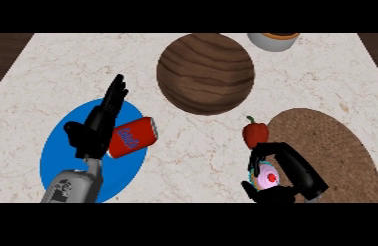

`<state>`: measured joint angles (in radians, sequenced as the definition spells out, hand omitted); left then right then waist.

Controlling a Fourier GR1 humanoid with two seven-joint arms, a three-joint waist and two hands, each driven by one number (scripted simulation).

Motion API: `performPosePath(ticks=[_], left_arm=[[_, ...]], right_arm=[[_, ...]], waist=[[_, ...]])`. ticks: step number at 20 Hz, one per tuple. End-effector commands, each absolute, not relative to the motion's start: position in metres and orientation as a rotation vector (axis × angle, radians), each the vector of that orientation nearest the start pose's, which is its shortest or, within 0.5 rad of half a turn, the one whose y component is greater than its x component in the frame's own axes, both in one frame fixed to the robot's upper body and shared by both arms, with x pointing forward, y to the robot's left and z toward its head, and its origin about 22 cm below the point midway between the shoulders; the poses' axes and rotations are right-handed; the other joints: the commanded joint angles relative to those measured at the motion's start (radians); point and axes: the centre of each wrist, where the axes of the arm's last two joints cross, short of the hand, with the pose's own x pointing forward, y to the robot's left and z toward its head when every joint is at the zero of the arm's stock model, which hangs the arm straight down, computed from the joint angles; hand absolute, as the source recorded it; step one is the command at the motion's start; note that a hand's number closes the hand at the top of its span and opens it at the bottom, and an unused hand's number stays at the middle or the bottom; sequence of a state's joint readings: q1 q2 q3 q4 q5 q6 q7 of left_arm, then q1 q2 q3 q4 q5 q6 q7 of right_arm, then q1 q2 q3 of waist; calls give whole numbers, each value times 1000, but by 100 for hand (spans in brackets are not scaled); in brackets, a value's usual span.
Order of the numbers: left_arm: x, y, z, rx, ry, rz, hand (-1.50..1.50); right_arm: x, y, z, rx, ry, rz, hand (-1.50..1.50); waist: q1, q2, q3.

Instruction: Pick the cupcake from the placemat and place it in the bowl

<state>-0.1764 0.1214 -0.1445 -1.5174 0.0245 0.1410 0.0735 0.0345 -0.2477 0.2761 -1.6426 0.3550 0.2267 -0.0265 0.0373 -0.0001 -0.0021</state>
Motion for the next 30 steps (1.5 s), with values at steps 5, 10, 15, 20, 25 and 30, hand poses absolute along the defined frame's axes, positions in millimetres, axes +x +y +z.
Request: performPosePath(ticks=[5, 10, 15, 20, 25, 30], left_arm=[[274, 205, 28, 24, -1591, -146, 0], [282, 212, 33, 58, -1595, -114, 0], [268, 223, 37, 63, -1580, -104, 0], [274, 205, 27, 48, -1580, -122, 0], [270, 230, 21, 70, -1596, -129, 0], [279, 219, 26, 53, -1595, -123, 0]], right_arm=[[195, -56, 61, 304, -1812, 922, 150], [173, -31, 107, 192, -2040, 881, 150], [163, -29, 165, 33, -2079, 840, 150], [181, -1, 212, -124, -2062, 848, 150], [201, 4, 259, -174, -2032, 816, 150], [232, 20, 288, -265, -1996, 802, 150]], waist=[[3, -3, 2], [-29, -3, 1], [-29, -6, 1], [-19, -4, 0], [-24, -2, 1], [-24, -1, 1]])
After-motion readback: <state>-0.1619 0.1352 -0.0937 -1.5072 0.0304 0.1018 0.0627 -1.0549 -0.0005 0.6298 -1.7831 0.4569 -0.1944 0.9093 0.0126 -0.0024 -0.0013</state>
